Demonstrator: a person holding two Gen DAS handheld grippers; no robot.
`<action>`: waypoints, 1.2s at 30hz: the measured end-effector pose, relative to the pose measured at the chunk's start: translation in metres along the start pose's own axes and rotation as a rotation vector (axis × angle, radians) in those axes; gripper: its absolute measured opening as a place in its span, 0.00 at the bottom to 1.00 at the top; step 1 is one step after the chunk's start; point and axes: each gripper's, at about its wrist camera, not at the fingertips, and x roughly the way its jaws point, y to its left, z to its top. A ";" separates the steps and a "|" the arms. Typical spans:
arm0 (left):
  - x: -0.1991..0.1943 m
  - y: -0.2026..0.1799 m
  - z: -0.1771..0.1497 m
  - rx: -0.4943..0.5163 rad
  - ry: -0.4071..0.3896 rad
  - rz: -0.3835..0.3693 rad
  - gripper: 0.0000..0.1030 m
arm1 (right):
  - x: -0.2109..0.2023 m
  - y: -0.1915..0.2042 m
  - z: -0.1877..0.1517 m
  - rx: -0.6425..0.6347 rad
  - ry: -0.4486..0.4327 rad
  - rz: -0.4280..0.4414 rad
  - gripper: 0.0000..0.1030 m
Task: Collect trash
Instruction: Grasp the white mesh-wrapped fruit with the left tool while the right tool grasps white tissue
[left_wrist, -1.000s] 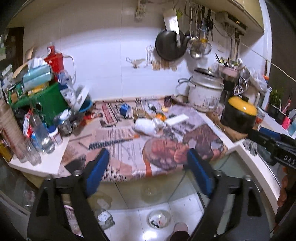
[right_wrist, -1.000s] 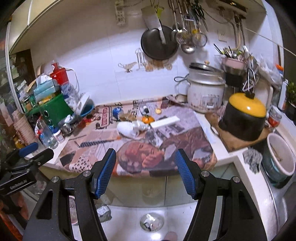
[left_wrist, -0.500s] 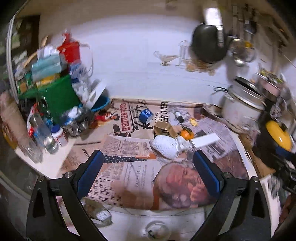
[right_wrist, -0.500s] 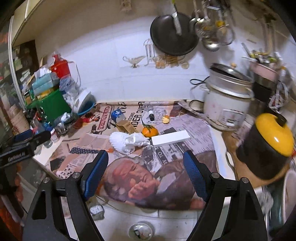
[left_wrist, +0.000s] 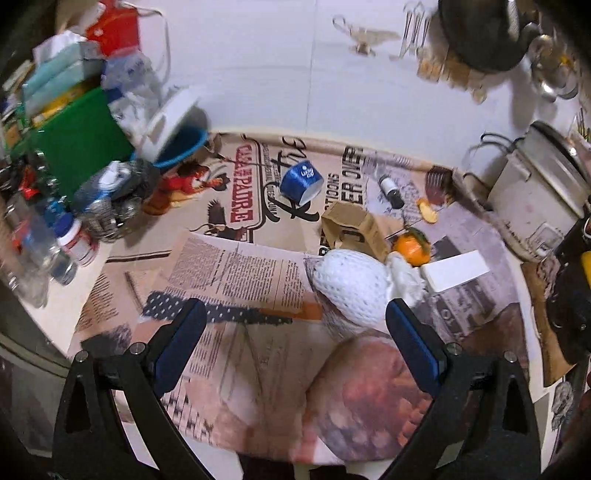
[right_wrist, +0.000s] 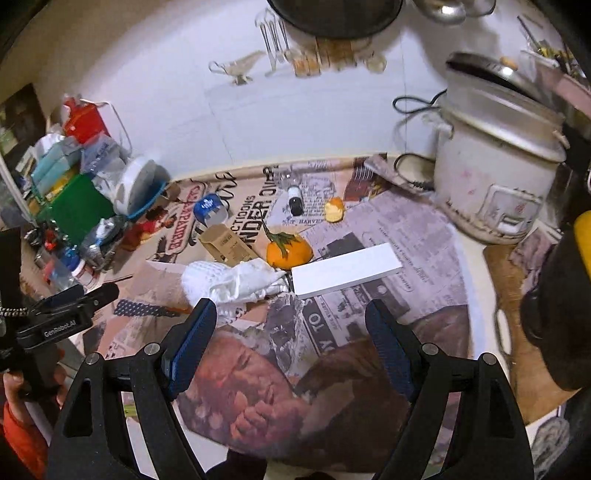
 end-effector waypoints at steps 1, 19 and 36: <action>0.009 0.003 0.006 0.012 0.009 -0.015 0.95 | 0.010 0.006 0.001 0.008 0.009 -0.004 0.78; 0.129 0.016 0.038 0.095 0.255 -0.220 0.95 | 0.180 0.024 -0.009 0.256 0.320 0.069 0.33; 0.147 -0.051 0.028 0.066 0.308 -0.383 0.90 | 0.115 0.004 -0.018 0.185 0.216 -0.007 0.10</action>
